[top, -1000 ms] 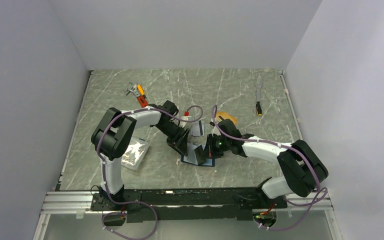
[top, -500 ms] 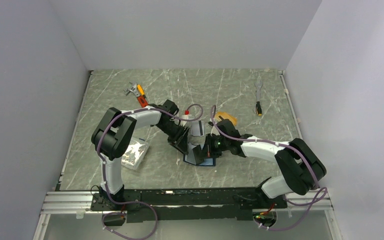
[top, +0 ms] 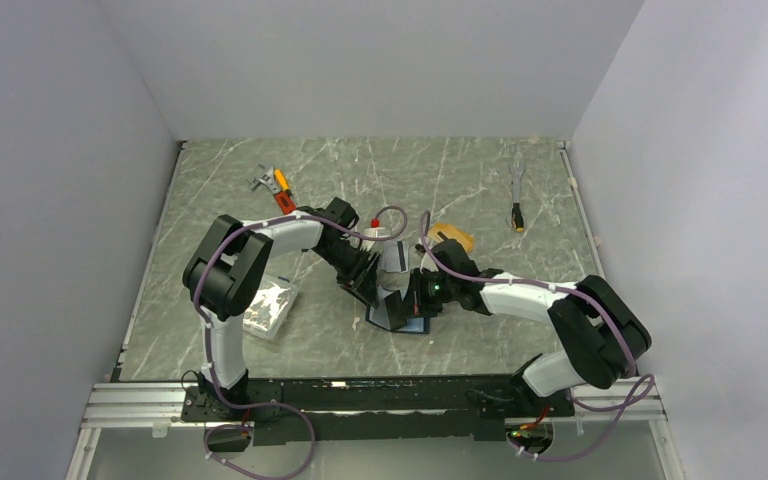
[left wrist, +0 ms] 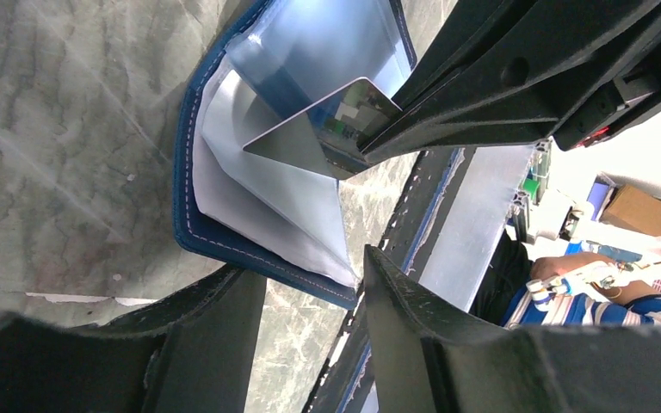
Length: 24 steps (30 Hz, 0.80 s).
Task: Put the credit cards into the card holder
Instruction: Insert the credit card into the card holder.
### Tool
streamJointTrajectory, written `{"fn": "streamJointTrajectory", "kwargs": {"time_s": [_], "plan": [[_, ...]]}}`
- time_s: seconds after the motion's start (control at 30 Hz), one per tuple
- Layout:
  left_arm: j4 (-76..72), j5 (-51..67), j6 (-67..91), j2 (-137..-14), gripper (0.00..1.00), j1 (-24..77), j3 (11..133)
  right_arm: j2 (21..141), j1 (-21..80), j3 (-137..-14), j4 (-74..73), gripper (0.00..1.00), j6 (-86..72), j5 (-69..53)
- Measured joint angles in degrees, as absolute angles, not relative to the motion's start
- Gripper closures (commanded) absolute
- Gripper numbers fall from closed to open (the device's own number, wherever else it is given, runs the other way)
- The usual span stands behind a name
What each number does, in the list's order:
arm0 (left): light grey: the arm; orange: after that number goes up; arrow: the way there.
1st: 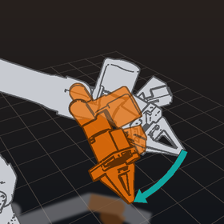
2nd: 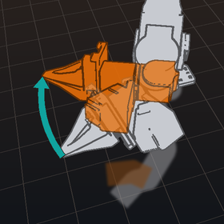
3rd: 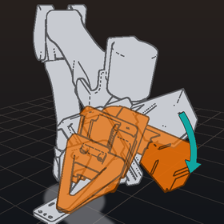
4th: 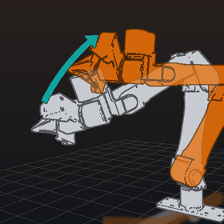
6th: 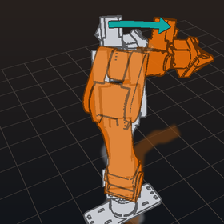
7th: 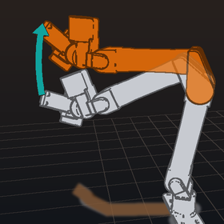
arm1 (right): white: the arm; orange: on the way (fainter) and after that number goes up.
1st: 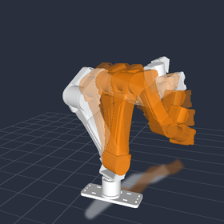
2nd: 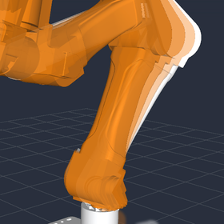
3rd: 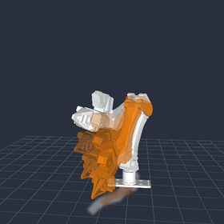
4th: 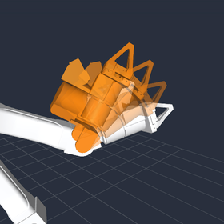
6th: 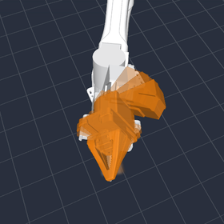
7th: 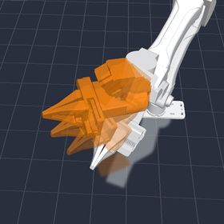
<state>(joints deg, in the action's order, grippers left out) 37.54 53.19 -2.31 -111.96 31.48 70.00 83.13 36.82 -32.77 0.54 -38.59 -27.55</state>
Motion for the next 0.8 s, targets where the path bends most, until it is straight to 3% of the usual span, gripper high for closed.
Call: {"fn": "streamJointTrajectory", "kwargs": {"time_s": [0.33,0.53,0.8], "plan": [[37.5,47.9,-2.4,-112.2,0.73,31.7,70.7,82.4,37.2,-32.8,0.1,1.00,-38.6,-27.5],[37.6,47.0,-3.3,-112.3,1.00,31.8,71.2,81.0,37.2,-32.8,-1.1,1.00,-38.5,-27.3],[38.9,48.2,-4.8,-112.6,1.00,31.9,72.1,72.9,34.0,-30.9,-4.8,1.00,-38.5,-27.6]]}}
